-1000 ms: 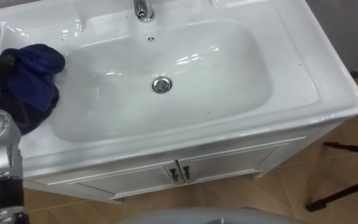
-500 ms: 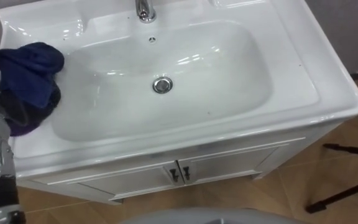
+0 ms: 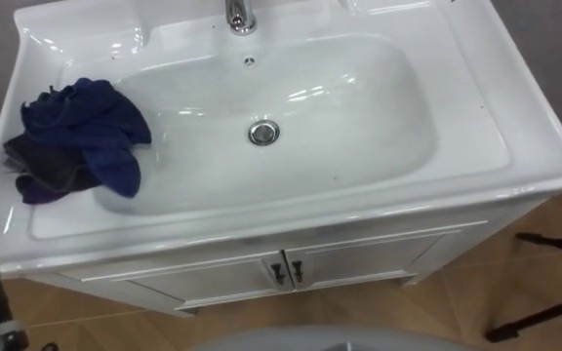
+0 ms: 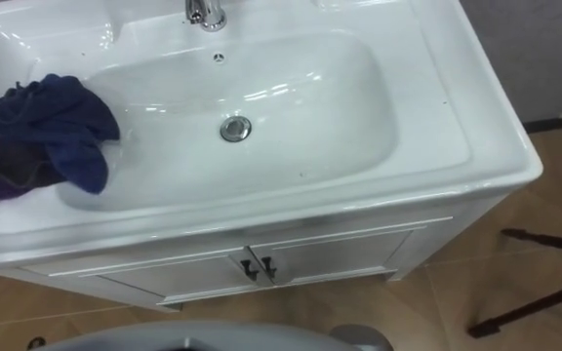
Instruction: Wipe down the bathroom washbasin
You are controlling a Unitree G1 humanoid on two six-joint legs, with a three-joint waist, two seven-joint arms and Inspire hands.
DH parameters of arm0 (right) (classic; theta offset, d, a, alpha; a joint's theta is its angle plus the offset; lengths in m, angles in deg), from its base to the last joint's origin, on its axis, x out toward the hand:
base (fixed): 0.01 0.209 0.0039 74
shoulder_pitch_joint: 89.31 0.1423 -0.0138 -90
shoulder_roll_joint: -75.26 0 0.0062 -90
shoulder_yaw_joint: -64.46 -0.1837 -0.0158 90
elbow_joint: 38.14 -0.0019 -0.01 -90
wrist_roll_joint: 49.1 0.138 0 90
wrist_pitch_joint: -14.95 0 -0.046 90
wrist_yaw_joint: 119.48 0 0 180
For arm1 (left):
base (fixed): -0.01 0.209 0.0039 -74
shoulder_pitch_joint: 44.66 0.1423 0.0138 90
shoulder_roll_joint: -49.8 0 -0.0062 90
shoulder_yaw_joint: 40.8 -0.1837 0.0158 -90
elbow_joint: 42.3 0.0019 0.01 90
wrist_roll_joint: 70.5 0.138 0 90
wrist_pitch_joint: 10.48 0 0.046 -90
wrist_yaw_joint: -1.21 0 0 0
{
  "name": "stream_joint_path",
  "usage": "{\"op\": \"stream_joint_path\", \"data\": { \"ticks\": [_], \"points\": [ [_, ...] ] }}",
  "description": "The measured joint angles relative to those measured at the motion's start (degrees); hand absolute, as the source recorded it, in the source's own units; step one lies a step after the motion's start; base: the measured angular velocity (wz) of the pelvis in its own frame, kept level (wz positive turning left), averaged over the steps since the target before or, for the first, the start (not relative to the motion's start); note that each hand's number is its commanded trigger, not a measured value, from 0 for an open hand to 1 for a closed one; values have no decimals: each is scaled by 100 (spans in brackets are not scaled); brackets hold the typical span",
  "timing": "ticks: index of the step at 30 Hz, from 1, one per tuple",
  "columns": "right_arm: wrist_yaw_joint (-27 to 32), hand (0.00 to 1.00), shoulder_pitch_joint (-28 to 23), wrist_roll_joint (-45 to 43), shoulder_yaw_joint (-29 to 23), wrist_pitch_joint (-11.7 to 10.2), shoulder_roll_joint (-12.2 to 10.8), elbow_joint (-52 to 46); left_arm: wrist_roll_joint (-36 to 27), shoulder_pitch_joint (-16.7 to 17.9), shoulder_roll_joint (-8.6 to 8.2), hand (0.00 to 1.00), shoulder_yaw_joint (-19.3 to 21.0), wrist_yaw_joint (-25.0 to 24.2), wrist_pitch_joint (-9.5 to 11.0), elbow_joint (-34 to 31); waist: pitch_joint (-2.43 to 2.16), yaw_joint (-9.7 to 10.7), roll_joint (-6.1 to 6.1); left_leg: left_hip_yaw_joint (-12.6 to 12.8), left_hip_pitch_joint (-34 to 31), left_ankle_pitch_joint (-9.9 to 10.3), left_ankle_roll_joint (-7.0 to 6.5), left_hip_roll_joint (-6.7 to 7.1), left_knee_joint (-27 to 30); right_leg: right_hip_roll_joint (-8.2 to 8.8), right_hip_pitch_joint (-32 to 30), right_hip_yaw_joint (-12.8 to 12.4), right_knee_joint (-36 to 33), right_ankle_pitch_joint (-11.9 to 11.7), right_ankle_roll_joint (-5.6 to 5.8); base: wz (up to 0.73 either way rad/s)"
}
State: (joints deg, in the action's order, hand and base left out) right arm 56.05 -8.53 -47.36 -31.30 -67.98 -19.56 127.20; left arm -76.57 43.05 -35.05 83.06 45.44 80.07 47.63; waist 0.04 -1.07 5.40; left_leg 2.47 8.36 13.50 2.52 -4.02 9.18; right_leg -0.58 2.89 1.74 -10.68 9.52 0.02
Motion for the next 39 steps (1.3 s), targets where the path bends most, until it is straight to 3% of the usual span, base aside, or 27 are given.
{"op": "stream_joint_path", "data": {
  "ticks": [5, 11, 14, 16, 18, 22, 27, 33, 35, 39],
  "points": [
    [16, 0, -63, -32, -2, -1, -5, -2, 0, 1, 2, 0, 75, 383, 24, -74, -9, -96, 0, 4, 1, 0, 0, 0, 1, 0, 1, 1, 1, 0, 0, 0],
    [99, 0, -106, -197, -1, -9, -5, -90, 1, 69, 1, 0, 446, 748, 49, -75, -24, -113, 16, -7, -2, 0, 0, 3, 1, 9, 12, 18, -2, 0, 0, 0],
    [161, 0, -210, -149, 1, 2, -4, -203, -9, 108, -3, 0, 431, 785, 49, -41, -29, -251, 22, -27, -4, 0, 0, 23, 13, 37, 29, 49, -10, 5, 8, 3],
    [185, 0, -224, -136, 1, 3, -2, -211, -4, 272, -3, 0, 431, 768, 57, 5, -28, -287, 32, -59, 30, 0, -1, 38, 10, 60, 110, 86, 2, 11, 18, 8],
    [183, 0, -277, -152, -2, 4, 4, -213, -5, 575, -9, 0, 471, 669, 47, 142, -63, -408, 58, -67, 33, 0, -1, 57, 11, 72, 134, 81, 1, 28, 36, 2],
    [183, 0, -338, -147, 1, 1, 3, -227, -14, 981, -18, 0, 590, 616, 37, 155, -67, -523, 44, -124, 17, -1, -1, 95, 21, 123, 121, 178, -4, 54, 62, 15],
    [115, 0, -417, -197, 16, -10, 47, -208, -111, 1510, -22, 0, 674, 415, 82, 775, -65, -677, 58, -270, 33, -34, -59, 194, 10, 227, 207, 306, 4, 110, 121, 16],
    [-61, 0, -386, -461, 253, -11, 102, -290, -355, 1662, -35, 0, 671, 477, 90, 1278, -64, -797, -25, -485, -57, -40, -79, 228, 9, 256, 190, 466, 3, 126, 134, 17],
    [-128, 0, -347, -638, 255, -10, 146, -319, -516, 1713, -46, 0, 665, 476, 189, 1405, -65, -828, -19, -507, -89, -49, -97, 228, -10, 257, 172, 491, -4, 126, 134, 4],
    [-180, 0, -374, -719, 376, -13, 229, -427, -747, 1810, -263, 0, 640, 395, 271, 2120, -100, -860, -1, -495, -82, -69, -124, 239, -32, 279, 106, 485, -108, 156, 127, -1]
  ]
}}
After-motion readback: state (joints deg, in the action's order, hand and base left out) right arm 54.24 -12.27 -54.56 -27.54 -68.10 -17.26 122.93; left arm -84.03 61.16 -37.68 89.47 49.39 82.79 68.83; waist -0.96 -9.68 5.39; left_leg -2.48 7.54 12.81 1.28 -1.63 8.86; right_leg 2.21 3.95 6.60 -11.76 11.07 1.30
